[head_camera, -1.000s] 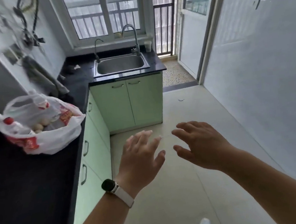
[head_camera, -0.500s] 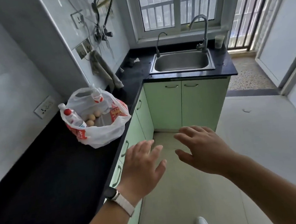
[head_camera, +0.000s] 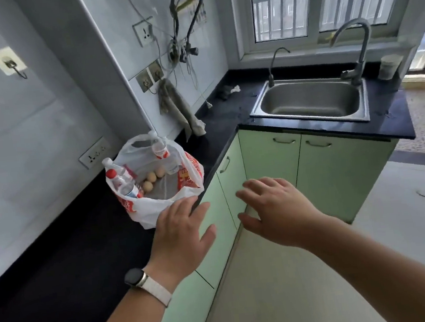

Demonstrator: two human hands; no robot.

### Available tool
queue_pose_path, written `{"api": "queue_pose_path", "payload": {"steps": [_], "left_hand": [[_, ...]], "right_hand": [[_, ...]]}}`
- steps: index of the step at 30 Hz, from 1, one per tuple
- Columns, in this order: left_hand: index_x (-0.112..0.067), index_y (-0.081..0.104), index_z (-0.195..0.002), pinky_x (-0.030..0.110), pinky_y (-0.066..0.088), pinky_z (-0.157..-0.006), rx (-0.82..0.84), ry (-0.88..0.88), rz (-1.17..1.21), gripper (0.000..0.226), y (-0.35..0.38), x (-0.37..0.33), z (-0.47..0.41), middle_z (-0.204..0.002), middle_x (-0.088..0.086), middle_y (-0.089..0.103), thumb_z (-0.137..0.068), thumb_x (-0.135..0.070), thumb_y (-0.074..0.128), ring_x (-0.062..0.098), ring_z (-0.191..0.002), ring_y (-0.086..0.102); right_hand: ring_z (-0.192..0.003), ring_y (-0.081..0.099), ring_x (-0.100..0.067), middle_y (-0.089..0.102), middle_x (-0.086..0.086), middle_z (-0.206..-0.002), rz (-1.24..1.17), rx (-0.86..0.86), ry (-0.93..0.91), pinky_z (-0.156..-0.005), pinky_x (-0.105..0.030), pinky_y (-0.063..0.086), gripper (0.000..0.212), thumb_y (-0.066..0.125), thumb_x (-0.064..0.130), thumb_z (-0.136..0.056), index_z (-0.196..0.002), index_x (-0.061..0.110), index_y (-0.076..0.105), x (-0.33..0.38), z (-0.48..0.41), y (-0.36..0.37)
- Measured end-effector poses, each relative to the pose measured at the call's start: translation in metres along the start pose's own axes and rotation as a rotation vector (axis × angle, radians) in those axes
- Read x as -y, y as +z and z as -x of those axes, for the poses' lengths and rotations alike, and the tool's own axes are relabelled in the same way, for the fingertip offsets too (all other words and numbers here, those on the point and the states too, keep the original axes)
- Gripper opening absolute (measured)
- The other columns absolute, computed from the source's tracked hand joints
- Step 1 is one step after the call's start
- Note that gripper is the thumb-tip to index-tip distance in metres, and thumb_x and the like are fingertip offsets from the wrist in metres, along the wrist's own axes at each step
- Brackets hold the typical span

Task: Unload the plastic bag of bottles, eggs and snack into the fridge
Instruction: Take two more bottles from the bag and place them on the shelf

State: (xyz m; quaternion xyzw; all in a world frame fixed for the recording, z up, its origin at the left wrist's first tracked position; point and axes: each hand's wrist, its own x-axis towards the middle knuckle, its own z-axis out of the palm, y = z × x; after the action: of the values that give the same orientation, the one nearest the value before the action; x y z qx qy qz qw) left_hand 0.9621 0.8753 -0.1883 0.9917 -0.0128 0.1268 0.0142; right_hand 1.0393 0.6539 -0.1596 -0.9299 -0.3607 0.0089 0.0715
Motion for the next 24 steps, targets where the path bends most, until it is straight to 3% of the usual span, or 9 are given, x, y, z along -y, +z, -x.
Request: {"api": "queue_pose_path", "payload": {"steps": [4, 9, 24], "left_hand": [[-0.022, 0.064, -0.122, 0.046, 0.049, -0.093, -0.022, -0.092, -0.005, 0.044, 0.002, 0.022, -0.008, -0.121, 0.004, 0.064, -0.088, -0.049, 0.052, 0.027, -0.114, 0.058], [-0.022, 0.064, -0.121, 0.046, 0.048, -0.095, -0.019, -0.193, -0.018, 0.047, 0.011, 0.056, -0.021, -0.123, 0.005, 0.065, -0.089, -0.050, 0.046, 0.028, -0.116, 0.059], [-0.017, 0.065, -0.123, 0.049, 0.051, -0.095, -0.076, -0.275, 0.048, 0.050, 0.074, 0.181, -0.114, -0.127, 0.008, 0.063, -0.088, -0.048, 0.049, 0.030, -0.121, 0.058]], "right_hand": [[-0.129, 0.046, -0.024, 0.050, 0.003, -0.139, 0.005, 0.017, -0.071, -0.107, -0.039, 0.035, 0.055, 0.034, 0.059, -0.094, -0.136, 0.027, 0.047, -0.004, -0.037, 0.001], [-0.130, 0.047, -0.023, 0.051, 0.005, -0.141, -0.026, 0.014, -0.148, -0.107, -0.039, 0.034, 0.066, 0.020, 0.063, -0.088, -0.137, 0.028, 0.048, 0.001, -0.090, 0.010], [-0.132, 0.044, -0.020, 0.046, 0.008, -0.145, 0.034, 0.097, -0.191, -0.109, -0.038, 0.034, 0.057, 0.030, 0.062, -0.094, -0.140, 0.032, 0.044, 0.012, -0.280, 0.042]]}}
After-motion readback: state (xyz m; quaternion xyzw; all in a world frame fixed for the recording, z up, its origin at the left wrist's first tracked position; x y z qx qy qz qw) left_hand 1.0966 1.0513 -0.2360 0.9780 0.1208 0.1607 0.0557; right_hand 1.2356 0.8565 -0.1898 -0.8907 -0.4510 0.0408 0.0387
